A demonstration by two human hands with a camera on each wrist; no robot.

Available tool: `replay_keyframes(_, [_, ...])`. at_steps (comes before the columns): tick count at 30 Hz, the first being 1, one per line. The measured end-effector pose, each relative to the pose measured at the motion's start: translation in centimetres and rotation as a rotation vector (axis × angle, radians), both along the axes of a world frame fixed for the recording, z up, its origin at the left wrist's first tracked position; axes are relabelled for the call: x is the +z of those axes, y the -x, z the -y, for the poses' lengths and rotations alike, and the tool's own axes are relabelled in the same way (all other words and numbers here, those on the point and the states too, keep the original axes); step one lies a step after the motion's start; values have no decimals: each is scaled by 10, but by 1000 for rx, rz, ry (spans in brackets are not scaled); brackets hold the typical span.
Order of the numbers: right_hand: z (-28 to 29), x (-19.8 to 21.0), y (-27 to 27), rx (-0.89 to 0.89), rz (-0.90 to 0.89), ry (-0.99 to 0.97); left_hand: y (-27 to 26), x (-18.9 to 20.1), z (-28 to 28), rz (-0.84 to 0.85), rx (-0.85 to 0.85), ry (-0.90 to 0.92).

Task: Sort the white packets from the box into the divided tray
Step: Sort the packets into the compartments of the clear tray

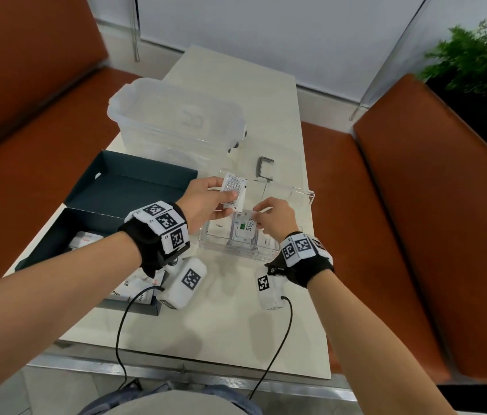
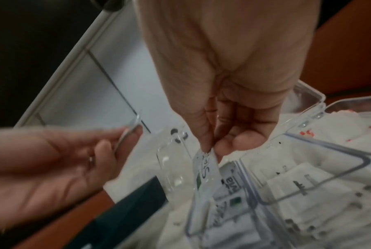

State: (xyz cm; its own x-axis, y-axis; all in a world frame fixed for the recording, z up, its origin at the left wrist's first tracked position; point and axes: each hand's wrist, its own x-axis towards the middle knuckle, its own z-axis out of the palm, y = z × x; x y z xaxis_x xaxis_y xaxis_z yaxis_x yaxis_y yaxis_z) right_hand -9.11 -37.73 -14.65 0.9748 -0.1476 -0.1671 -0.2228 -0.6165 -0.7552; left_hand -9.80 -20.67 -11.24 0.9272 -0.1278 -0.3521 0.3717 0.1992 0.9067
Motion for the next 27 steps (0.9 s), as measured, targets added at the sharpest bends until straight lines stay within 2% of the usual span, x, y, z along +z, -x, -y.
replay_keyframes(7, [-20, -14, 1, 169, -23, 385, 4, 0, -4, 6, 4, 2])
replay_keyframes(14, [-19, -14, 5, 273, 37, 521, 4, -3, -8, 4, 7, -2])
replay_keyframes(18, [-14, -9, 6, 386, -29, 658, 2, -5, -7, 1, 1, 3])
replay_keyframes(21, [-16, -12, 11, 392, -62, 677, 2, -5, -4, 0, -1, 17])
replay_keyframes(27, [-9, -7, 12, 378, -25, 577, 1, -6, -1, 23, 1, -3])
